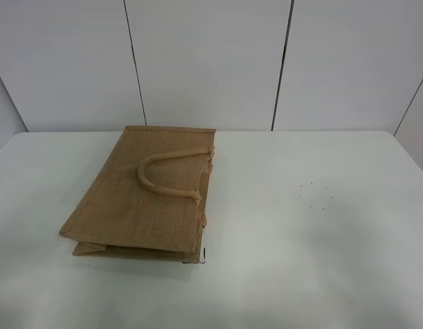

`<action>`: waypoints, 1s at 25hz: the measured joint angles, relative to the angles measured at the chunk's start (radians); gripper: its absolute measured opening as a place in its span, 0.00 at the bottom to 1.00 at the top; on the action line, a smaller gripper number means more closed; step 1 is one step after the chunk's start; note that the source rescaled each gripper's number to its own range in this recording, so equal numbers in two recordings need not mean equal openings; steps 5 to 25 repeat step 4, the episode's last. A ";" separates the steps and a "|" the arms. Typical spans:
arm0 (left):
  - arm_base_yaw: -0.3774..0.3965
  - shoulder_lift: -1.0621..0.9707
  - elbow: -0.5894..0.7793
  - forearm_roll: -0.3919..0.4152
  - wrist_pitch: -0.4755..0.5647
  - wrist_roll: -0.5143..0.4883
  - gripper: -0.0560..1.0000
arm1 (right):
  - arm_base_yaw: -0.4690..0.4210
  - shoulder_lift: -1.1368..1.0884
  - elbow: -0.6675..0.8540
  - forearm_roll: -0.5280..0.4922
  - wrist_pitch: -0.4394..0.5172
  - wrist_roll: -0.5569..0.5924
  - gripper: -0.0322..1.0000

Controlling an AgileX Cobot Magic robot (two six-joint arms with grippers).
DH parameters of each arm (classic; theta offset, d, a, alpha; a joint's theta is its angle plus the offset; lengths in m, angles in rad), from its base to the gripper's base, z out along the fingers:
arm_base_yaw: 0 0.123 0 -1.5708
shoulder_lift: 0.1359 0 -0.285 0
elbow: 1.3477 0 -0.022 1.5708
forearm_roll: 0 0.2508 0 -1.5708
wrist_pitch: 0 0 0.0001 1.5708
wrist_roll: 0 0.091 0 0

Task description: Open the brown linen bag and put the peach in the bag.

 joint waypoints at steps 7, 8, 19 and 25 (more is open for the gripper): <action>0.000 0.000 0.000 0.000 0.000 0.001 1.00 | 0.000 0.000 0.000 0.000 0.000 0.000 1.00; 0.000 0.000 0.000 0.000 0.000 0.001 1.00 | 0.000 0.000 0.000 0.000 0.000 0.000 1.00; 0.000 0.000 0.000 0.000 0.000 0.001 1.00 | 0.000 0.000 0.000 0.000 0.000 0.000 1.00; 0.000 0.000 0.000 0.000 0.000 0.001 1.00 | 0.000 0.000 0.000 0.000 0.000 0.000 1.00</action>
